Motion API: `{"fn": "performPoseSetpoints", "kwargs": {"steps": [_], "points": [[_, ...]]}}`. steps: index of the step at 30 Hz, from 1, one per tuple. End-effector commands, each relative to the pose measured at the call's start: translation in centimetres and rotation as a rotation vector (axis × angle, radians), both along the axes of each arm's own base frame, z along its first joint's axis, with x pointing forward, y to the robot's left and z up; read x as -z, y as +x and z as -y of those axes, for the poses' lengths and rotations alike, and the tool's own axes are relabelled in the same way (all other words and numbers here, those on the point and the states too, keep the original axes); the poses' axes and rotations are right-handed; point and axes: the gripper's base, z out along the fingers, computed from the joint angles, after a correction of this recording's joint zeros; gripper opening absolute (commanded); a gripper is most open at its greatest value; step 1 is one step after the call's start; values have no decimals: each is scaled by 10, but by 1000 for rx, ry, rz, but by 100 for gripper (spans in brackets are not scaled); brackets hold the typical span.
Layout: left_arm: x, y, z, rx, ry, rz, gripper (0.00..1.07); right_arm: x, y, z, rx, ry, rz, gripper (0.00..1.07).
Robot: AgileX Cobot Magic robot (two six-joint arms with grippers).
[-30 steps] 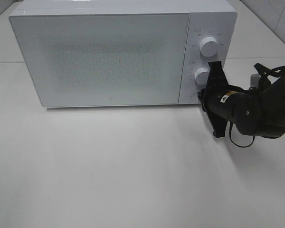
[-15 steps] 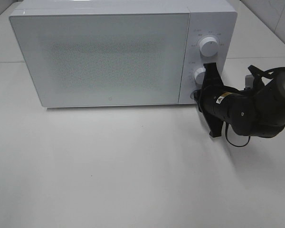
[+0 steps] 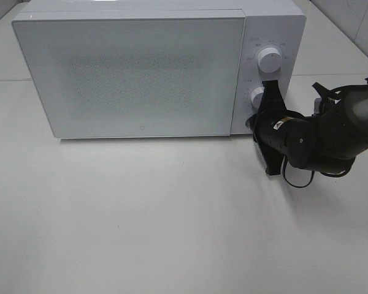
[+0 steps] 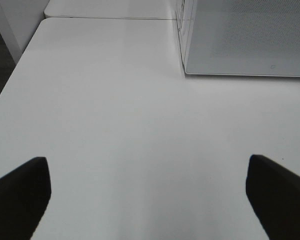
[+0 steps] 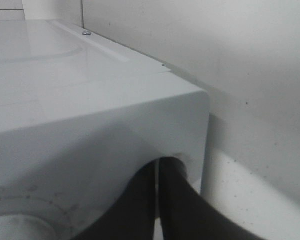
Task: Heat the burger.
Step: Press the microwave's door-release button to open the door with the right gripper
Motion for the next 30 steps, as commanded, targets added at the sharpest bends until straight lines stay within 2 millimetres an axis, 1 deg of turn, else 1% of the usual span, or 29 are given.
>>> {"fn": "performPoseSetpoints", "kwargs": {"steps": [1, 3, 5, 15, 16, 18, 19, 20, 21, 23, 24, 26, 27, 29, 30], "points": [[-1, 0, 0, -5, -5, 15, 98, -46, 31, 10, 109, 21, 362, 1], [-1, 0, 0, -5, -5, 15, 98, -50, 36, 11, 139, 27, 397, 1], [-1, 0, 0, -5, -5, 15, 98, -51, 36, 11, 144, 27, 411, 0], [-1, 0, 0, -5, -5, 15, 98, -46, 34, 8, 112, 24, 367, 0], [-1, 0, 0, -5, -5, 15, 98, -42, 29, 4, 103, 39, 343, 0], [-1, 0, 0, -5, -5, 15, 98, -40, 26, 2, 104, 46, 332, 0], [-1, 0, 0, -5, -5, 15, 98, -38, 20, 0, 92, 47, 312, 0], [-1, 0, 0, -5, -5, 15, 98, -38, 20, 0, 92, 47, 312, 0], [-1, 0, 0, -5, -5, 15, 98, -35, 14, -4, 75, 45, 287, 0], [-1, 0, 0, -5, -5, 15, 98, -35, 11, -5, 66, 43, 278, 0], [-1, 0, 0, -5, -5, 15, 98, -34, 4, -8, 47, 43, 262, 0], [-1, 0, 0, -5, -5, 15, 98, -34, 1, -9, 44, 45, 256, 0], [-1, 0, 0, -5, -5, 15, 98, -34, -6, -8, 16, 36, 228, 0], [-1, 0, 0, -5, -5, 15, 98, -34, -8, -8, 4, 32, 212, 0], [-1, 0, 0, -5, -5, 15, 98, -32, -14, -7, -11, 30, 180, 0]]}}
